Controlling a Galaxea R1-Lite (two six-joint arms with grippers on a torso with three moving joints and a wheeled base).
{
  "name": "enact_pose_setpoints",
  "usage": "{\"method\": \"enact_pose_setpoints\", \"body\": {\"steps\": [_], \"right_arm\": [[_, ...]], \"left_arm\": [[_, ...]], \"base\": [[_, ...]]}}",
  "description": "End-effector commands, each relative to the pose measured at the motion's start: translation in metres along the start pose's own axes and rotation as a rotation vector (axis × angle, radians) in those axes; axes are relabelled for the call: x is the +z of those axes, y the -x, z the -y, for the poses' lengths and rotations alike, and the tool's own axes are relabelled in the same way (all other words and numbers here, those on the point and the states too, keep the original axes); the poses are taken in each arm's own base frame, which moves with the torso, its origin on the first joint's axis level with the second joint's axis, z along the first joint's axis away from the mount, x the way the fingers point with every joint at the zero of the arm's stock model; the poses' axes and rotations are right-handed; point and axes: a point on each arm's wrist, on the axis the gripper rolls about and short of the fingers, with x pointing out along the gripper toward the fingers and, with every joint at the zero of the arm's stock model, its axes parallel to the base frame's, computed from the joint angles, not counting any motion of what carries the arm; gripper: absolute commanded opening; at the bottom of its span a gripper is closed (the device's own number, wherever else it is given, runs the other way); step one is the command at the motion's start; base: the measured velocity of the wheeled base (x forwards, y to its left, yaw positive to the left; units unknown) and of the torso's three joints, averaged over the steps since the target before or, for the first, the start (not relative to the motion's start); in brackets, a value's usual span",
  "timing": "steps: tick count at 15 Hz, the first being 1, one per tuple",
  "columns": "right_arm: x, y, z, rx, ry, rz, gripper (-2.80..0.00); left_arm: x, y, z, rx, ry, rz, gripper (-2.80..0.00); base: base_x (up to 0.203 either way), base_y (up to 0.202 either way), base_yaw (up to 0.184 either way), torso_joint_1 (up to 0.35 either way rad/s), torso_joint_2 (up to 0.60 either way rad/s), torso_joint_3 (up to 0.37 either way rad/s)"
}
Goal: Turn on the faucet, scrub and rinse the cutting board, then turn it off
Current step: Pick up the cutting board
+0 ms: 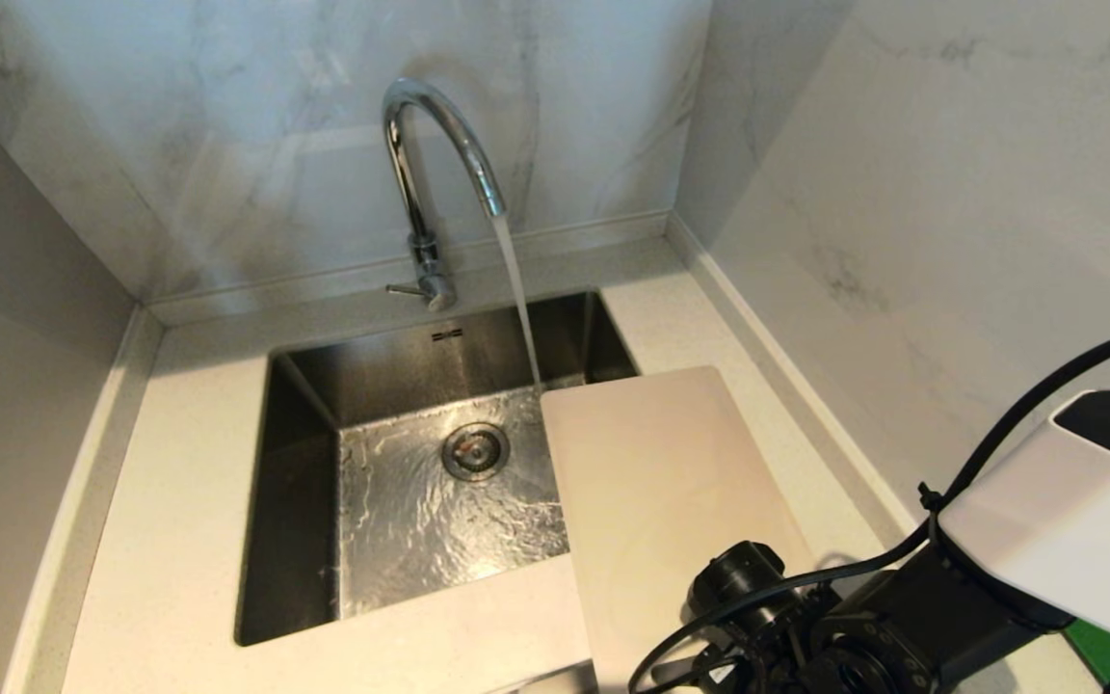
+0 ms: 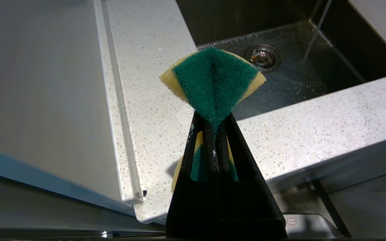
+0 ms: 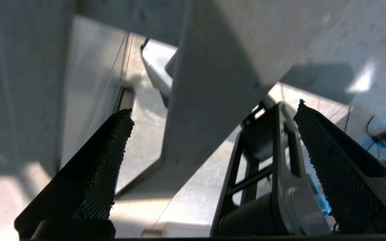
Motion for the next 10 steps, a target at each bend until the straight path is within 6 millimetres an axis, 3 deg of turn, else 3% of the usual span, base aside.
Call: {"method": "enact_pose_setpoints", "body": {"steps": [1, 10], "right_arm": [[-0.0009, -0.0101, -0.0009, 0.000, -0.006, 0.041, 0.00], [-0.0025, -0.0135, -0.0013, 0.006, -0.002, 0.054, 0.00]], "left_arm": [[-0.0004, 0.0000, 0.0000, 0.001, 0.000, 0.001, -2.80], [-0.0004, 0.0000, 0.0000, 0.001, 0.000, 0.001, -2.80]], "base": [[0.000, 0.000, 0.000, 0.000, 0.00, 0.000], [0.000, 0.000, 0.000, 0.000, 0.00, 0.000]]}}
